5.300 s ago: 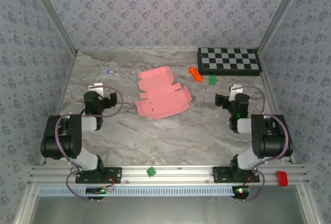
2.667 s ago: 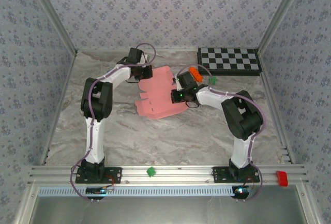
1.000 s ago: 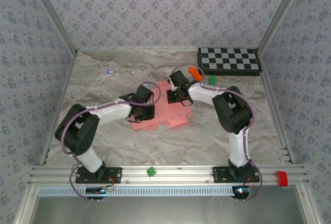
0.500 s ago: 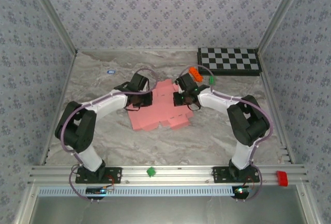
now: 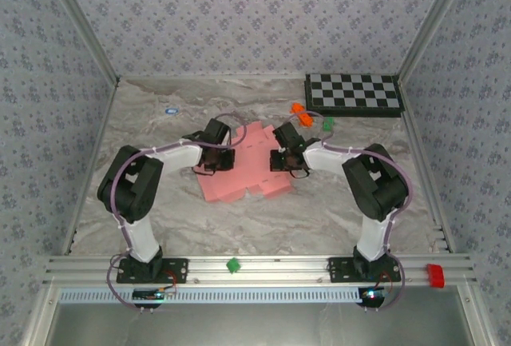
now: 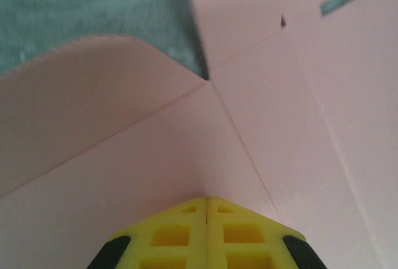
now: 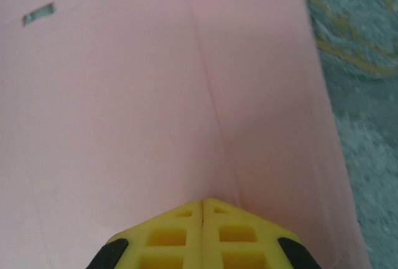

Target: Fold the paper box

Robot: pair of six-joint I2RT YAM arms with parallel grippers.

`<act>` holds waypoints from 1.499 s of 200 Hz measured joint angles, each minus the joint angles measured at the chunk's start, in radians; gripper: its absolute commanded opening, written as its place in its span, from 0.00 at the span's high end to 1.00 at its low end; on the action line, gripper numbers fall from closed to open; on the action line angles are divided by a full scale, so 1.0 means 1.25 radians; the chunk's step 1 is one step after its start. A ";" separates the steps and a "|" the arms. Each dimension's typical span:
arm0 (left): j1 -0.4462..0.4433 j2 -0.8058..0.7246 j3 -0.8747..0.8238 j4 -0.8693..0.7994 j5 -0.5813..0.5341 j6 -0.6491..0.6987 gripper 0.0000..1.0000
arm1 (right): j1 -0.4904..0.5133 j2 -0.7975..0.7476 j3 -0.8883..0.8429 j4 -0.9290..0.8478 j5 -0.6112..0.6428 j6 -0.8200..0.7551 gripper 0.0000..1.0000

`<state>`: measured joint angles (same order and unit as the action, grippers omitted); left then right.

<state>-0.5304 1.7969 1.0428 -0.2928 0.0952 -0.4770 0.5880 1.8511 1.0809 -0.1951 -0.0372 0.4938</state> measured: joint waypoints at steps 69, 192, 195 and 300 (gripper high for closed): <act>-0.083 -0.105 -0.131 0.029 -0.024 -0.112 1.00 | 0.002 0.111 0.150 -0.016 -0.003 -0.023 1.00; -0.174 -0.115 -0.128 0.022 0.019 -0.185 0.97 | 0.027 0.163 0.229 -0.048 -0.044 -0.104 1.00; -0.173 -0.116 -0.125 0.020 0.019 -0.184 0.97 | 0.027 0.163 0.229 -0.048 -0.046 -0.107 1.00; -0.010 -0.109 0.056 -0.020 0.007 -0.084 0.60 | 0.038 0.086 0.217 -0.098 -0.039 -0.121 1.00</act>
<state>-0.5430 1.6611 1.1133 -0.3176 0.1036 -0.5823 0.6357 1.9587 1.3521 -0.3180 -0.0856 0.3428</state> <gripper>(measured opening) 0.383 0.053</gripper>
